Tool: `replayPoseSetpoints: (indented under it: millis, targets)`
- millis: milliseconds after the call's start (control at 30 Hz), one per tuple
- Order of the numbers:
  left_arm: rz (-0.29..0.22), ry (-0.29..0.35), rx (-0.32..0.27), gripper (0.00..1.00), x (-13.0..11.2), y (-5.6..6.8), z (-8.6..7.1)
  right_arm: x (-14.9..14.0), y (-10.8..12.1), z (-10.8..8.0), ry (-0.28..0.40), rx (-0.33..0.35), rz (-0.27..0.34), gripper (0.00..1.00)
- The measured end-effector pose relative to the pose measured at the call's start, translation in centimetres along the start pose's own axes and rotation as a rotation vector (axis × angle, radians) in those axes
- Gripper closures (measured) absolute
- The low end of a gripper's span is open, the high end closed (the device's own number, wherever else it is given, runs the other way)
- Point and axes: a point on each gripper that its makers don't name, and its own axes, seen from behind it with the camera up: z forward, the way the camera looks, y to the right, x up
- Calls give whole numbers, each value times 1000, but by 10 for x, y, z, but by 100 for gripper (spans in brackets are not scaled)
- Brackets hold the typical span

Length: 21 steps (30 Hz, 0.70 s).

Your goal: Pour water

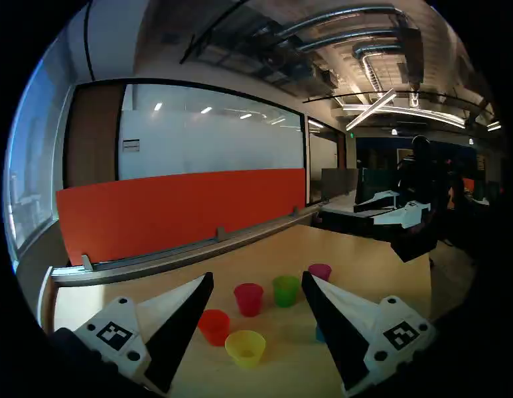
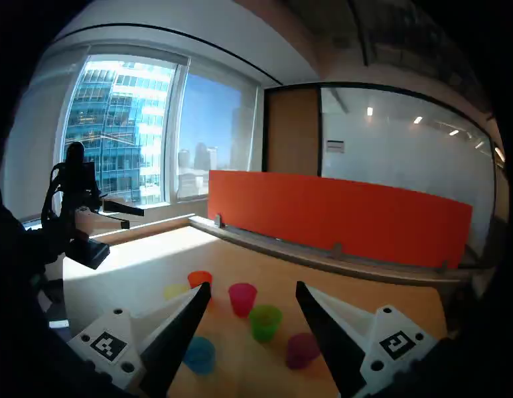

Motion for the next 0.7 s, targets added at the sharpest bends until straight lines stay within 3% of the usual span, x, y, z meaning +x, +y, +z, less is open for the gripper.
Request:
replayPoseSetpoints:
  millis: [700]
  targets:
    - [15, -81, -140, 1, -61, 41, 30, -40, 14, 11, -90, 1, 7, 0]
